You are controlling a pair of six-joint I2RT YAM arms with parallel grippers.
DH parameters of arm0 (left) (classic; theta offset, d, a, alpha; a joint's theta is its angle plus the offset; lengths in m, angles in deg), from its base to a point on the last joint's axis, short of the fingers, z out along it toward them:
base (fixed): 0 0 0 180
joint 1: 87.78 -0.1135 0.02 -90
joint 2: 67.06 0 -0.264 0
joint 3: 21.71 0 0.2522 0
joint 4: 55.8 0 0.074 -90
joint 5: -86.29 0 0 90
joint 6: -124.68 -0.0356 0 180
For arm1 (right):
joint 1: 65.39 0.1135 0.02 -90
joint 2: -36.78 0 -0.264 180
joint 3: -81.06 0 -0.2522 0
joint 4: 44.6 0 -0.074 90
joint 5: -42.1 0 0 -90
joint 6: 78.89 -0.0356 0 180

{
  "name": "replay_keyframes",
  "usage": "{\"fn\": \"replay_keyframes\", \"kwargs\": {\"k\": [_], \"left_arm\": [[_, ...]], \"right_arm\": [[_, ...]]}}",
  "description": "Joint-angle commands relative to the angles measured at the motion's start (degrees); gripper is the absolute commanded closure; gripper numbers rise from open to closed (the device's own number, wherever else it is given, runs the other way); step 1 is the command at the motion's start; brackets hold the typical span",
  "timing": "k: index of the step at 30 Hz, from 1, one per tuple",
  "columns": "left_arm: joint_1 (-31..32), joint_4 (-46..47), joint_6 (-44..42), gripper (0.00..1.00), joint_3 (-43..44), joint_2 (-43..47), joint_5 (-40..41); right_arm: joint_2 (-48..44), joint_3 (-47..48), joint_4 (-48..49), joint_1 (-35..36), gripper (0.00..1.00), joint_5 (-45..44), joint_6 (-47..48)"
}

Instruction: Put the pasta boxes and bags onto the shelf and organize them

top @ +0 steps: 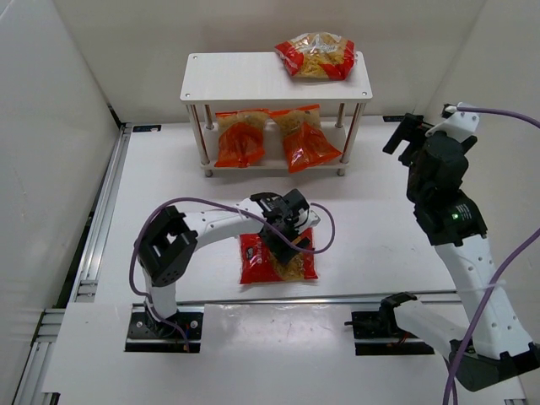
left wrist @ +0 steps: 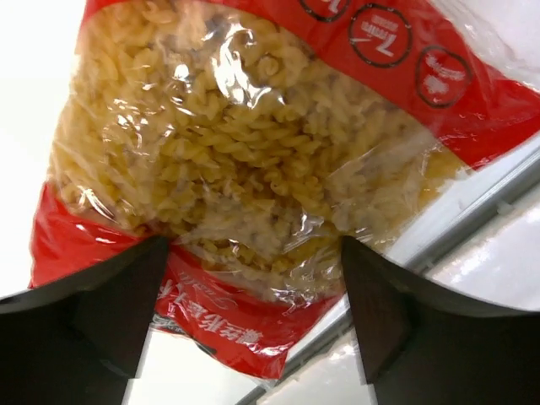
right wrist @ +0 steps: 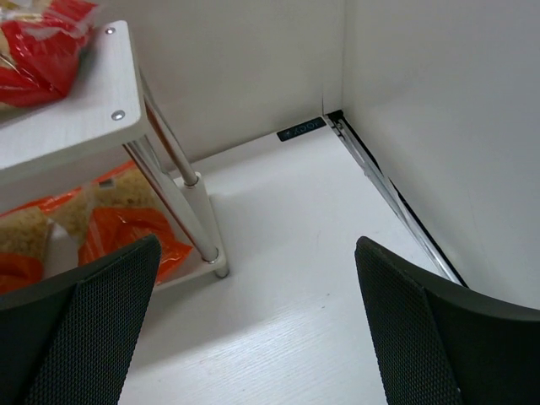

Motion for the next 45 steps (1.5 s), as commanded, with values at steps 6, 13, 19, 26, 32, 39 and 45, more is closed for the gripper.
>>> {"fn": "replay_keyframes", "kwargs": {"k": [6, 13, 19, 26, 32, 39, 45], "left_arm": [[0.13, 2.38, -0.05, 0.73, -2.11, -1.61, 3.99], [0.13, -3.77, -0.05, 0.90, -2.11, 8.39, 6.71], [-0.49, -7.37, -0.05, 0.90, -2.11, 21.48, 11.98], [-1.09, -12.30, -0.05, 0.90, -0.53, 29.67, 21.55], [-6.37, -13.71, -0.05, 0.90, 15.87, 30.39, 30.52], [-10.23, -1.35, -0.05, 0.90, 32.67, 27.94, 35.64], [-22.59, 8.25, -0.05, 0.90, 44.01, 20.48, 22.91]], "right_arm": [[-2.80, 1.30, 2.03, -0.61, 0.00, 2.11, -0.34], [-2.80, 1.30, 3.61, -0.61, 0.00, 3.86, -0.34], [-2.27, 0.78, 5.19, -0.61, 0.00, 4.92, -1.56], [-1.65, 0.25, 5.19, -0.61, 0.00, 6.06, -3.23], [0.10, 0.78, 5.72, -0.61, 0.00, 7.82, -3.85], [2.38, 1.92, 5.72, 0.01, 0.00, 9.49, -6.22], [4.15, 3.15, 5.72, 1.06, 0.00, 10.02, -5.70]]}}
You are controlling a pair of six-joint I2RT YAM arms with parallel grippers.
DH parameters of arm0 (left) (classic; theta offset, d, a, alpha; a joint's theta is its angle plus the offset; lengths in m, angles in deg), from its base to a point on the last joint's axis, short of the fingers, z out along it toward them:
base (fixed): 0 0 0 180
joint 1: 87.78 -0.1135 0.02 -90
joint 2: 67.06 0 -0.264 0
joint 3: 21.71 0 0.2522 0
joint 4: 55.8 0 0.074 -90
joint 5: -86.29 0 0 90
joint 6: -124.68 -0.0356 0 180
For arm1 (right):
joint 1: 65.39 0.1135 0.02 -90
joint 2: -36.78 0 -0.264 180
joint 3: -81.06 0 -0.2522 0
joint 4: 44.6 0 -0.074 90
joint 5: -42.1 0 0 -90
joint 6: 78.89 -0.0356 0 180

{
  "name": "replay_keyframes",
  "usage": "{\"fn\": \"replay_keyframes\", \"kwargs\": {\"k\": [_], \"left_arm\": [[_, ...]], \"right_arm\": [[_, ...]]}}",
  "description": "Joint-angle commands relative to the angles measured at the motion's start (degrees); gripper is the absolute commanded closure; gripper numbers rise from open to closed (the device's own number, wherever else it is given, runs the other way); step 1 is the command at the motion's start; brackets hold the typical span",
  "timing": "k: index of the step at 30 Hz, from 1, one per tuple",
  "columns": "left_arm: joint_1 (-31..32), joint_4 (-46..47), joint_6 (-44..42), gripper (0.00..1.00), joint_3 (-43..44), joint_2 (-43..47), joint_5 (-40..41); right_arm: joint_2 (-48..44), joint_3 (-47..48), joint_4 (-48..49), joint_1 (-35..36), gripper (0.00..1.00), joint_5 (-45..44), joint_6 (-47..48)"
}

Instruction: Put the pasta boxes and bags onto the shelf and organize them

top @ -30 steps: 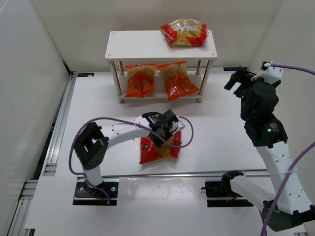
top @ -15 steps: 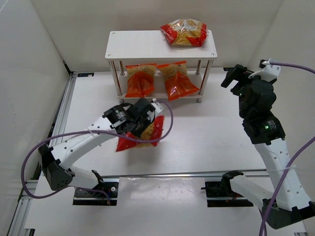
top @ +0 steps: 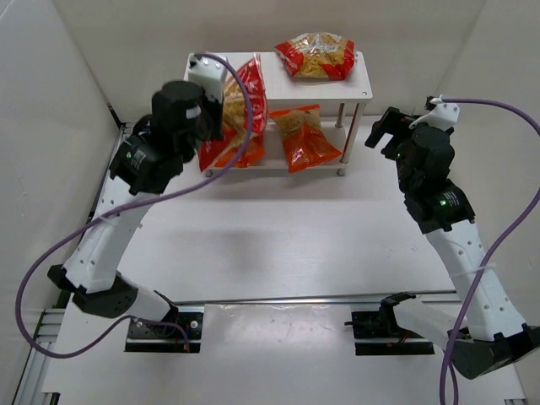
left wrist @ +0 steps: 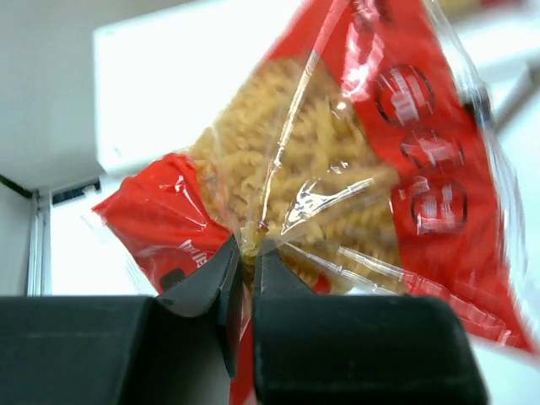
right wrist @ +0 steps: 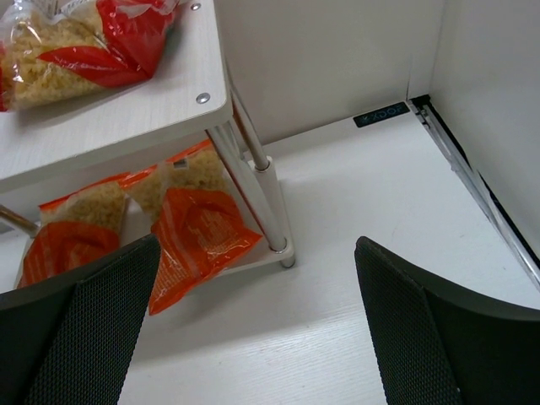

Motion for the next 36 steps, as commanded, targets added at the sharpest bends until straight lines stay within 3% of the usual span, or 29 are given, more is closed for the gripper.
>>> {"fn": "replay_keyframes", "kwargs": {"k": [1, 3, 7, 20, 21, 23, 25, 26, 33, 35, 36], "left_arm": [[-7.87, 12.65, 0.03, 0.90, 12.14, -7.58, -6.44], [-12.69, 13.36, 0.03, 0.90, 21.89, -12.79, -11.01], [-16.94, 17.57, 0.03, 0.90, 29.76, -24.04, -16.73], [-19.40, 33.40, 0.03, 0.90, 33.21, -38.13, -19.29], [-19.40, 33.40, 0.03, 0.86, 32.25, -38.13, -19.29], [-19.40, 33.40, 0.03, 0.63, 28.75, -36.82, -19.29], [-19.40, 33.93, 0.03, 0.25, 26.88, -34.18, -18.76], [-19.40, 33.93, 0.03, 0.00, 26.88, -33.56, -18.15], [-19.93, 34.54, 0.03, 0.00, 31.19, -26.91, -7.71], [-21.59, 34.54, 0.03, 0.00, 26.12, -21.63, -0.96], [-22.38, 34.54, 0.03, 0.00, 16.08, -14.21, 1.43]], "right_arm": [[0.13, 2.89, 1.94, 0.47, 0.00, 0.60, -0.21], [0.13, 2.89, 1.42, 0.99, 0.00, 1.12, 0.40], [0.13, 2.89, 0.09, 1.00, 0.00, 0.60, 0.93], [-2.25, -1.07, -2.98, 1.00, 0.00, 0.07, -0.21], [-2.25, -1.07, -3.51, 1.00, 0.00, 0.07, -0.21], [-2.25, -1.07, -4.03, 1.00, 0.00, 0.07, -0.21], [-2.25, -1.60, -4.04, 1.00, 0.00, 1.29, 0.66], [-0.94, -1.60, -4.56, 1.00, 0.00, 2.00, 0.67], [7.50, 1.22, -18.88, -4.45, 0.00, 11.67, -3.55], [8.03, 0.60, -21.16, -4.45, 0.00, 10.97, -4.17], [8.04, -0.01, -22.05, -4.45, 0.00, 10.97, -4.17]]}}
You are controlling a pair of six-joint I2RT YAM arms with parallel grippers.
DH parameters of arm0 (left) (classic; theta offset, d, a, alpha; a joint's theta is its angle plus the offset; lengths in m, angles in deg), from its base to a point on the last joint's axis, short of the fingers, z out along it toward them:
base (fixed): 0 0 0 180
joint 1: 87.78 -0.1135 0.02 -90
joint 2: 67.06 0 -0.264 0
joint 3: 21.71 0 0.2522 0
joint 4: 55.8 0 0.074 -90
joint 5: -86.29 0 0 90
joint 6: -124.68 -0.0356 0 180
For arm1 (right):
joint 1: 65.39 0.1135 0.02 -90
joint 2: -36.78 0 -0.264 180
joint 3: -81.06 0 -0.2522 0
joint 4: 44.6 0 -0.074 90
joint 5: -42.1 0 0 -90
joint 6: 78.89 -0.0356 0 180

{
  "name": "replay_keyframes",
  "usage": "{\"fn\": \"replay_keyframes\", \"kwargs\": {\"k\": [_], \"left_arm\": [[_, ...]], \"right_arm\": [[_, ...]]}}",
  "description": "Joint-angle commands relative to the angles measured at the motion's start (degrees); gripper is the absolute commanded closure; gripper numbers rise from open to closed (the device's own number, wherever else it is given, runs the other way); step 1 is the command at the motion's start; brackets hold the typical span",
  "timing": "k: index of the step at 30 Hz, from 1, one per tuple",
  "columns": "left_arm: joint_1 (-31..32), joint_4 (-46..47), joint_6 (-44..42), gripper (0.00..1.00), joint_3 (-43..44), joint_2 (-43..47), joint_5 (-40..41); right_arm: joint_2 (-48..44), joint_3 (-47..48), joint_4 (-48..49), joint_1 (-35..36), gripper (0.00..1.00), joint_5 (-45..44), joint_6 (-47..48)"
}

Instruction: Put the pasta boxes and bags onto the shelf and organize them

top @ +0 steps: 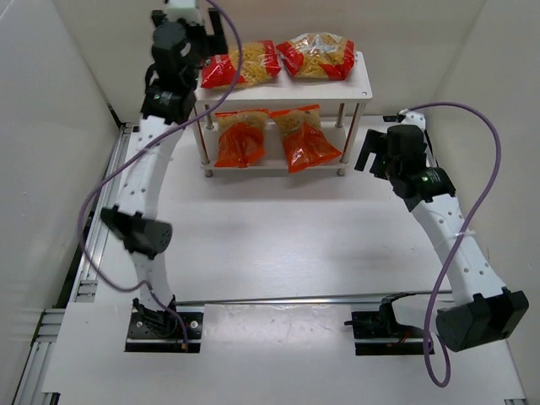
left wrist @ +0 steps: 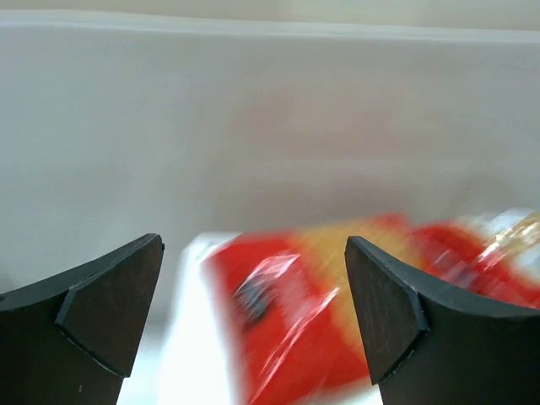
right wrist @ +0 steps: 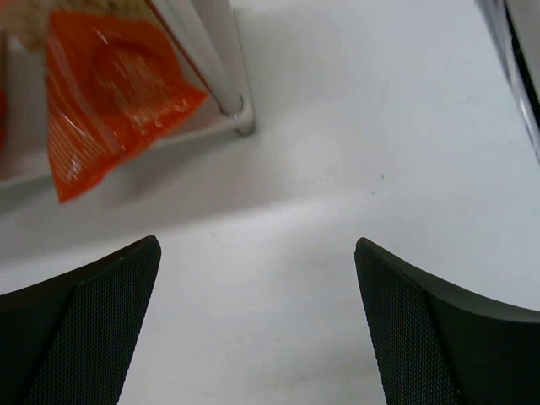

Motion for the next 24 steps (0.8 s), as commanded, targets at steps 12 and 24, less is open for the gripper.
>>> {"fn": "replay_keyframes", "kwargs": {"k": [12, 24], "left_arm": [[-21.40, -16.84, 0.16, 0.00, -94.26, 72.36, 14.48], [-38.75, -20.19, 0.16, 0.00, -111.79, 83.81, -2.42]], "right_arm": [[-6.66, -16.04, -11.09, -1.20, 0.00, 6.60, -10.24], [-3.50, -16.85, -8.28, -1.20, 0.00, 6.60, -9.81]]}}
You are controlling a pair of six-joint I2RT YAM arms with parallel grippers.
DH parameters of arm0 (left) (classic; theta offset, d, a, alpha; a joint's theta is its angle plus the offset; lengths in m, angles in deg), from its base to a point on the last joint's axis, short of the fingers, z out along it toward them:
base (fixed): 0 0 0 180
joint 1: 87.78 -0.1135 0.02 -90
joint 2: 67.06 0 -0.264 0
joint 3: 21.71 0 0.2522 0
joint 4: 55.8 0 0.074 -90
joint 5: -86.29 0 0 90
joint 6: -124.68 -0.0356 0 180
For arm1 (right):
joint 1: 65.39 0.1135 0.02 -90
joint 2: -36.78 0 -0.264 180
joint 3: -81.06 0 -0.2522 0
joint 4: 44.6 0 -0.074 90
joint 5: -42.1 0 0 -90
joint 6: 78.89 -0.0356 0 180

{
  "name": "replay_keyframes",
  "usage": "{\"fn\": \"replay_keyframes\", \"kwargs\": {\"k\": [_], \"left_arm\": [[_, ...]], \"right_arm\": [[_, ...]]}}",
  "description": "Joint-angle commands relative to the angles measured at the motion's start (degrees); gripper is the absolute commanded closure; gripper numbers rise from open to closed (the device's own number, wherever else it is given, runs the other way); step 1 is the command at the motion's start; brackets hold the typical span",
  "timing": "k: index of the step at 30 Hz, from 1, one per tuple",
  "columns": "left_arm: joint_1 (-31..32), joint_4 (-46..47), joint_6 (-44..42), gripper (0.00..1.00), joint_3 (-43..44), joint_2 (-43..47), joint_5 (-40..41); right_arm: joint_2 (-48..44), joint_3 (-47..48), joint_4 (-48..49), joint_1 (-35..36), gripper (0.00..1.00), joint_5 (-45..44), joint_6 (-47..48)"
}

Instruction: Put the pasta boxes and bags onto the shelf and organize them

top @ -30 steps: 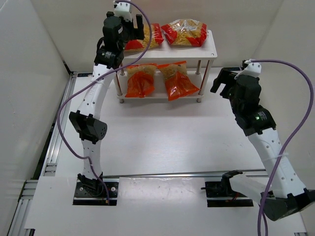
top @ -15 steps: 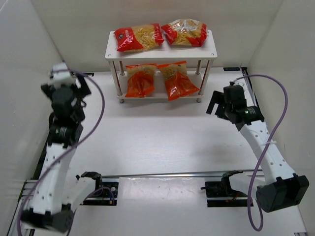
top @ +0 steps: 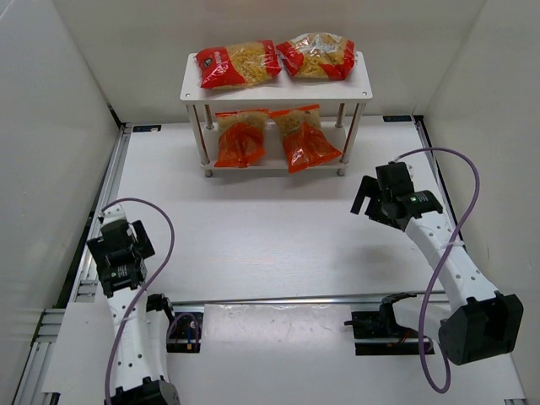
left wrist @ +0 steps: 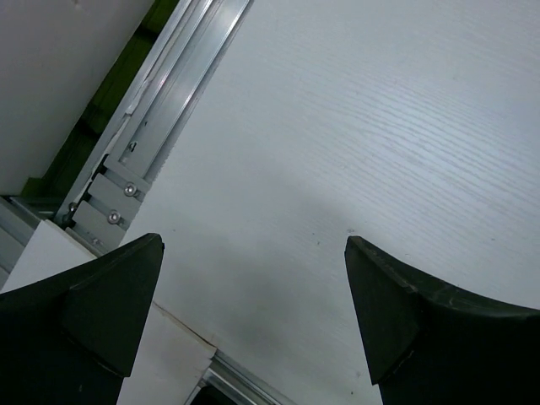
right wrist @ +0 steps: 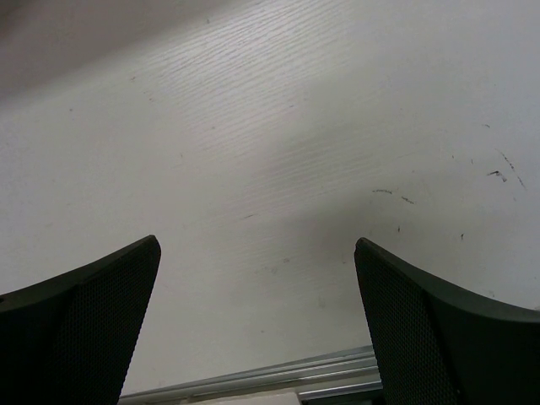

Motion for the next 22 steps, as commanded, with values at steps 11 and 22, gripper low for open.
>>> {"fn": "replay_keyframes", "kwargs": {"k": [11, 22], "left_arm": [[-1.67, 0.64, 0.14, 0.00, -1.29, 1.89, -9.32], [-1.67, 0.64, 0.14, 0.00, -1.82, 2.42, -9.32]], "right_arm": [[5.22, 5.20, 2.50, -0.19, 0.00, 3.60, 0.03], [3.30, 5.82, 3.90, -0.19, 0.00, 3.60, 1.08]]}}
